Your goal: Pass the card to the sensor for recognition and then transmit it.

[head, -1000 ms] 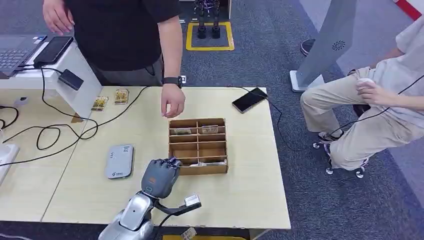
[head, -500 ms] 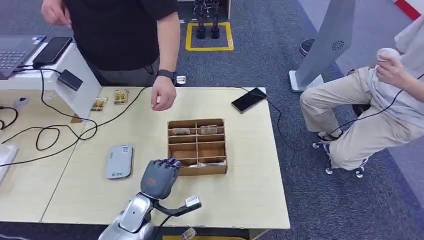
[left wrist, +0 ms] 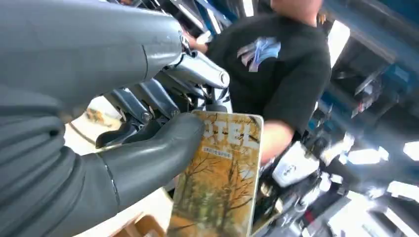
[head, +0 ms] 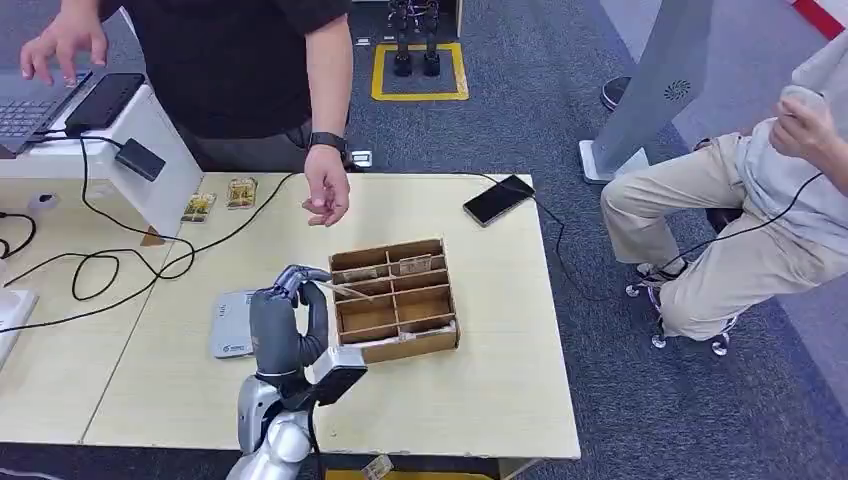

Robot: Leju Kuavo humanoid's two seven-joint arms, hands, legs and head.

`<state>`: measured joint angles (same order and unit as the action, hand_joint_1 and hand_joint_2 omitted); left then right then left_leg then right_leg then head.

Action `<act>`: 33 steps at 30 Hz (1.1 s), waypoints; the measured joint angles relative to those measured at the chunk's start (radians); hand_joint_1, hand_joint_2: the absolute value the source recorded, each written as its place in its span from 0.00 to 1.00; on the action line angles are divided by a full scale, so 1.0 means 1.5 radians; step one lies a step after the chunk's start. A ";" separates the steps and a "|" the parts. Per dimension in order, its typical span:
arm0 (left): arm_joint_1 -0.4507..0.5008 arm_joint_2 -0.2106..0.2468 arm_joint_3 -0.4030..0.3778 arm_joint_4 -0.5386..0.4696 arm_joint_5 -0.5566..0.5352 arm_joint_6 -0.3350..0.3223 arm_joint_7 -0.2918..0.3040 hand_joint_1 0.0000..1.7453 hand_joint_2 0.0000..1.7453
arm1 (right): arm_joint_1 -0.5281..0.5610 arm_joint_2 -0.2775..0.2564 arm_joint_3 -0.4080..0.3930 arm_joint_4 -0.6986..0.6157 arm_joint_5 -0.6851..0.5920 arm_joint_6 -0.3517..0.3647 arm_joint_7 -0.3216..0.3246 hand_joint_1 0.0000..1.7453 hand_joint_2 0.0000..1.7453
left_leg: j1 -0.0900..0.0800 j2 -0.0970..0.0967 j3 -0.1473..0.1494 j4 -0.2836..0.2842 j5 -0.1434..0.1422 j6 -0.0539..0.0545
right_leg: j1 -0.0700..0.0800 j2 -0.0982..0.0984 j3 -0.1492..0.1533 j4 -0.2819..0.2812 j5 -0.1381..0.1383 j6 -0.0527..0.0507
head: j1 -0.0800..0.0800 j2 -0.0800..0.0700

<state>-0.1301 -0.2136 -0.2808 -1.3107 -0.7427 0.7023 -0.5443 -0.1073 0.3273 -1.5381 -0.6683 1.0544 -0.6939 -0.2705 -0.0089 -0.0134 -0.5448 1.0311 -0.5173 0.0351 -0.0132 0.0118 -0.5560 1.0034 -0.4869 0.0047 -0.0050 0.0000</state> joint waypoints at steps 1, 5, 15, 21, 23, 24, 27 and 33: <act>0.000 0.000 0.000 -0.008 0.003 0.000 0.000 1.00 1.00 | 0.000 0.000 0.000 0.000 0.000 0.000 0.000 0.00 1.00 | 0.000 0.000 0.000 0.000 0.000 0.000 | 0.000 0.000 0.000 0.000 0.000 0.000 | 0.000 0.000; 0.000 0.000 0.000 -0.033 0.057 -0.001 0.003 1.00 1.00 | -0.001 0.000 0.000 0.000 -0.002 0.000 0.000 0.00 1.00 | 0.000 0.000 0.000 0.000 0.000 0.000 | 0.000 0.000 0.000 0.000 0.000 0.000 | 0.000 0.000; -0.052 0.011 0.000 -0.041 0.241 -0.021 0.077 1.00 1.00 | -0.003 0.000 0.000 0.000 0.002 0.000 0.001 0.00 1.00 | 0.000 0.000 0.000 0.000 0.000 0.000 | 0.000 0.000 0.000 0.000 0.000 0.000 | 0.000 0.000; -0.071 0.018 0.000 -0.033 0.240 -0.020 0.083 1.00 1.00 | -0.004 0.000 0.000 0.000 0.003 0.000 0.001 0.00 1.00 | 0.000 0.000 0.000 0.000 0.000 0.000 | 0.000 0.000 0.000 0.000 0.000 0.000 | 0.000 0.000; -0.073 0.019 0.000 -0.031 0.239 -0.020 0.083 1.00 1.00 | -0.004 0.000 0.000 0.000 0.003 0.000 0.001 0.00 1.00 | 0.000 0.000 0.000 0.000 0.000 0.000 | 0.000 0.000 0.000 0.000 0.000 0.000 | 0.000 0.000; -0.074 0.019 0.000 -0.030 0.239 -0.019 0.083 1.00 1.00 | -0.005 0.000 0.000 0.000 0.004 0.000 0.001 0.00 1.00 | 0.000 0.000 0.000 0.000 0.000 0.000 | 0.000 0.000 0.000 0.000 0.000 0.000 | 0.000 0.000; -0.079 0.020 0.000 -0.024 0.226 -0.013 0.090 1.00 1.00 | -0.005 0.000 0.000 0.000 0.005 0.000 0.001 0.00 1.00 | 0.000 0.000 0.000 0.000 0.000 0.000 | 0.000 0.000 0.000 0.000 0.000 0.000 | 0.000 0.000; -0.145 0.026 0.012 0.049 0.080 -0.004 0.195 1.00 1.00 | -0.009 0.000 0.000 0.001 0.031 0.000 -0.002 0.00 1.00 | 0.000 0.000 0.000 0.000 0.001 0.000 | 0.000 0.000 0.000 0.000 0.001 0.000 | 0.000 0.000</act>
<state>-0.3479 -0.1744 -0.2625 -1.2369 -0.6231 0.6962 -0.2520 -0.1205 0.3277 -1.5381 -0.6664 1.1005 -0.6939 -0.2728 -0.0086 -0.0136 -0.5451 1.0311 -0.5160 0.0349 -0.0131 0.0117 -0.5558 1.0036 -0.4859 0.0041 -0.0049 0.0000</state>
